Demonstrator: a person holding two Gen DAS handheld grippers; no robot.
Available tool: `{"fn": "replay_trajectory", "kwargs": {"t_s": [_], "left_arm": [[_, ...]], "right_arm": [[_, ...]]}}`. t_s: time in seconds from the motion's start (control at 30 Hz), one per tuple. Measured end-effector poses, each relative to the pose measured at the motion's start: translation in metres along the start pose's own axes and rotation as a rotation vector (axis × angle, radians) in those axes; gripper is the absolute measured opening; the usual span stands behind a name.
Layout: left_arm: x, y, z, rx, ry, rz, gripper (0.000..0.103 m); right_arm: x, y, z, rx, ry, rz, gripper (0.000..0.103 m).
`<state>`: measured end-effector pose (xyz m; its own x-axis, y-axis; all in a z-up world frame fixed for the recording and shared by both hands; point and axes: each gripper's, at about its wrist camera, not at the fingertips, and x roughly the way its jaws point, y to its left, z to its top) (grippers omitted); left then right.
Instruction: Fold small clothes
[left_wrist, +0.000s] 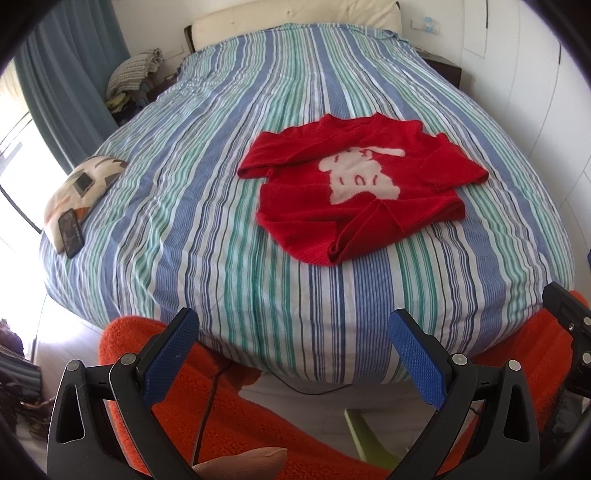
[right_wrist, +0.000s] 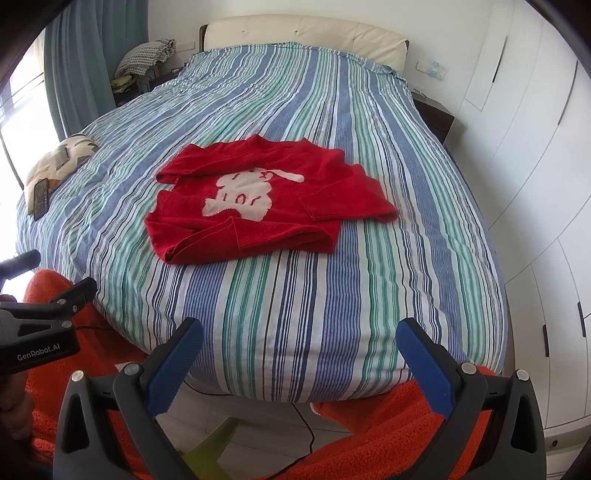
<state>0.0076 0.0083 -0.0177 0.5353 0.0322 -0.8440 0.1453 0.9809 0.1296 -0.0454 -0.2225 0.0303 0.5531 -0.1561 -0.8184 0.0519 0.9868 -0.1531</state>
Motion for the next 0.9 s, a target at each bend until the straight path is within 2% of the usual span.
{"fn": "replay_trajectory", "kwargs": {"t_s": [0.13, 0.37, 0.7, 0.9], "left_arm": [[0.006, -0.002, -0.001, -0.001, 0.026, -0.012, 0.102], [0.003, -0.003, -0.001, 0.005, 0.012, 0.009, 0.102], [0.009, 0.005, -0.001, -0.022, 0.026, -0.003, 0.102], [0.009, 0.004, -0.002, -0.015, 0.027, -0.001, 0.102]], "right_arm": [[0.001, -0.003, -0.001, 0.008, -0.001, 0.007, 0.103], [0.007, -0.002, 0.001, 0.007, 0.011, 0.01, 0.103], [0.014, -0.007, 0.017, 0.008, -0.02, -0.113, 0.103], [0.021, -0.011, 0.013, 0.016, 0.007, -0.123, 0.103]]}}
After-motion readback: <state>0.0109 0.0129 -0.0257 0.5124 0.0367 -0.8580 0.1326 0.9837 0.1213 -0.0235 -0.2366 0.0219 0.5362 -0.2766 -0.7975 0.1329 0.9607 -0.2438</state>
